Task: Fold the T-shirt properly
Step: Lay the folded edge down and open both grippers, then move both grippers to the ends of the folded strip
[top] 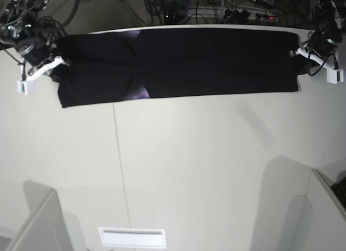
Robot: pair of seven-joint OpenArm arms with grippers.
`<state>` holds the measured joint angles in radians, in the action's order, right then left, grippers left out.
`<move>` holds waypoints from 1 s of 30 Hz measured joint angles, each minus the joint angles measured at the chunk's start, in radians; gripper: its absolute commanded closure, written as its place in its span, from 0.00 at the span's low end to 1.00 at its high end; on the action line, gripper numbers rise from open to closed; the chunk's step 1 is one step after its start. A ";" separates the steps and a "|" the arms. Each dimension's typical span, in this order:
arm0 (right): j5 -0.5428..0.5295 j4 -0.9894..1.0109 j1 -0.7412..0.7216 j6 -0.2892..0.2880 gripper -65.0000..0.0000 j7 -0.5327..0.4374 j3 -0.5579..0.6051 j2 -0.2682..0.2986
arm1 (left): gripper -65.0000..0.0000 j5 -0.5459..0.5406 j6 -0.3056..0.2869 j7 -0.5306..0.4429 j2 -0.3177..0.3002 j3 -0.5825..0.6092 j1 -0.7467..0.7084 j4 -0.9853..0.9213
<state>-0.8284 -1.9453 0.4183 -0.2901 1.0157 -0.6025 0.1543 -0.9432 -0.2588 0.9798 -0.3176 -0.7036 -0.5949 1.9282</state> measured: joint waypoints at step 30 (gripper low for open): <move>0.357 0.362 -0.214 -0.017 1.00 -0.089 0.129 -0.064 | 1.00 0.317 -0.004 -0.024 0.055 0.131 0.188 -0.286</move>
<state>-0.4713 -1.5833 0.2043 -0.3069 0.9264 -0.4740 0.0902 -0.6258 -0.2626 0.9558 -0.2630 -0.5724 -0.4072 1.6421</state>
